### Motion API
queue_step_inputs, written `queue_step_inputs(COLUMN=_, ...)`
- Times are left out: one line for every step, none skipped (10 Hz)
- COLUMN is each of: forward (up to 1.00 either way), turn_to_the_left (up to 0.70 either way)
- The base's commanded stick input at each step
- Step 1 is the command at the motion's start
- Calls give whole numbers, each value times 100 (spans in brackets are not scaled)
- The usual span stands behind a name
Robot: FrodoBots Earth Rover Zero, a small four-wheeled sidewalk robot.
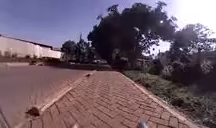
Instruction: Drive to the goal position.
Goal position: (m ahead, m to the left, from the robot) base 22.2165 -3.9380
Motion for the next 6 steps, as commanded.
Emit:
queue_step_inputs(forward=100, turn_to_the_left=0)
queue_step_inputs(forward=100, turn_to_the_left=0)
queue_step_inputs(forward=100, turn_to_the_left=0)
queue_step_inputs(forward=100, turn_to_the_left=0)
queue_step_inputs(forward=100, turn_to_the_left=0)
queue_step_inputs(forward=100, turn_to_the_left=0)
